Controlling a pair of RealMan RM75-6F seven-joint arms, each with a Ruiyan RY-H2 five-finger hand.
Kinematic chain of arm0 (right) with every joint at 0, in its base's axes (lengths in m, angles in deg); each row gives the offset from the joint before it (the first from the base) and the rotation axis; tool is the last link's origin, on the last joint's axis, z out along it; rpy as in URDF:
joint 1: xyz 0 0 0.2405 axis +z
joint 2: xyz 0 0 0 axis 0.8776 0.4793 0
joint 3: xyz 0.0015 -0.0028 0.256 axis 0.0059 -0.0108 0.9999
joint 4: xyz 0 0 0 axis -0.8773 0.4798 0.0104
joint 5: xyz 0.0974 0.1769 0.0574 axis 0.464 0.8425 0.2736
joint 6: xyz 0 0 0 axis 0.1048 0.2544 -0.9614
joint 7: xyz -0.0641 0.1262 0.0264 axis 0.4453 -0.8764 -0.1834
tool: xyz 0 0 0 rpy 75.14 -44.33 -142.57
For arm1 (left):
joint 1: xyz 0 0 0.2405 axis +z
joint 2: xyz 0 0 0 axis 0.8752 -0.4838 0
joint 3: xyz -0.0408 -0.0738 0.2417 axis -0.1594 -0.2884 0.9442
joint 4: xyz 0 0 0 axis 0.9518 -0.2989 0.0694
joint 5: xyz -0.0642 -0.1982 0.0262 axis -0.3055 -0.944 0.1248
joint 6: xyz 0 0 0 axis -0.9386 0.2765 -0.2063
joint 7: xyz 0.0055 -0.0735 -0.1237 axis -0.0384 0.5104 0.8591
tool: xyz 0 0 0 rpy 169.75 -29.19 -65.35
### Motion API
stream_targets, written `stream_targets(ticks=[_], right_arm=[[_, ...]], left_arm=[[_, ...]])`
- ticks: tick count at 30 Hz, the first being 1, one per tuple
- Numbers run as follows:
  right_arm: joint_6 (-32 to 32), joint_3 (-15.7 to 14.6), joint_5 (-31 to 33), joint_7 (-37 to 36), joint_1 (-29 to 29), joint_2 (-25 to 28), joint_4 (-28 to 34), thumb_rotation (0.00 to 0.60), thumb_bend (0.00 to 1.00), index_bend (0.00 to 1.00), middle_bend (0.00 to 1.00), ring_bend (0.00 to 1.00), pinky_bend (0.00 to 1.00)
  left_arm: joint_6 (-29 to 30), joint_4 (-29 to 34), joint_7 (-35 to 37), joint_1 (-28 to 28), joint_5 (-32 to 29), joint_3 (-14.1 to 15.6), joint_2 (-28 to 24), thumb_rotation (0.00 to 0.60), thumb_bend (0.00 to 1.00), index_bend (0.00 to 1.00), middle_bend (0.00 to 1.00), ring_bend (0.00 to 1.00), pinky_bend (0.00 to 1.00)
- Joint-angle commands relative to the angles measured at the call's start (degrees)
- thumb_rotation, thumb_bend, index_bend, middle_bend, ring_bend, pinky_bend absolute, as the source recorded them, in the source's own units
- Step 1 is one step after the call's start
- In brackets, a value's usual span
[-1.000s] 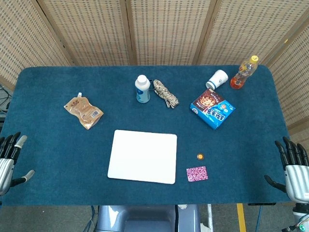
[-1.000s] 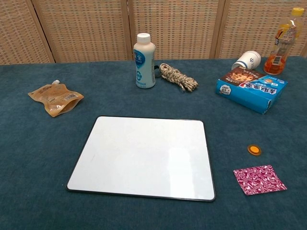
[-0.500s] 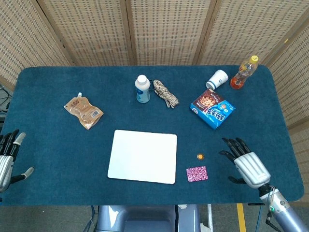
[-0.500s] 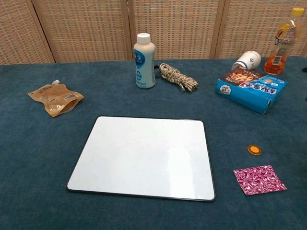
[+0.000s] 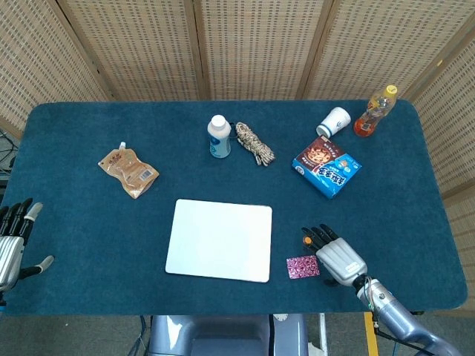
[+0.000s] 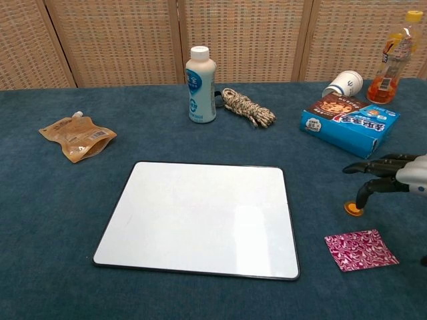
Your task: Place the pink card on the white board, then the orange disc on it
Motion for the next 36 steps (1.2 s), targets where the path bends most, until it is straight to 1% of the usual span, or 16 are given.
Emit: stream_targets(ticks=[1,12,26,28,31,36], right_arm=[[0.5,-0.3,1.2,2.0,0.3,-1.9,-1.3,0.6,0.12,0.27,0.0,0.0,0.0],[1.3,-0.2,5.6,5.6,1.0,-6.3,-4.0,0.6,0.13,0.29,0.0,0.0,0.0],[2.7,0.3,12.6,11.6,2.5,-8.3,-3.0,0.6,0.13,0.3,0.0,0.0,0.0],[2.9,0.2,13.5,12.7,2.8,-8.4,-2.8,0.6,0.15,0.32,0.0,0.0,0.0],[2.9,0.2,14.8,14.0,3.1,-8.6,-2.5,0.6,0.21,0.38,0.0,0.0,0.0],[2.6,0.0,16.2,15.2,3.5,-9.1,-2.2,0.6,0.26,0.48,0.0,0.0,0.0]], left_arm=[[0.0,0.0,-0.2,0.0,0.0,0.1,0.0,0.6,0.0,0.0,0.0,0.0,0.0],[0.1,0.1,-0.6,0.0,0.0,0.1,0.2,0.6,0.0,0.0,0.0,0.0,0.0],[-0.4,0.0,-0.6,-0.3,-0.6,0.0,0.3,0.6,0.0,0.0,0.0,0.0,0.0],[-0.5,0.0,-0.6,-0.3,-0.7,0.0,0.3,0.6,0.0,0.0,0.0,0.0,0.0],[-0.5,0.0,-0.6,-0.3,-0.8,0.0,0.3,0.6,0.0,0.0,0.0,0.0,0.0],[-0.7,-0.1,-0.7,-0.4,-0.9,0.0,0.3,0.6,0.0,0.0,0.0,0.0,0.0]])
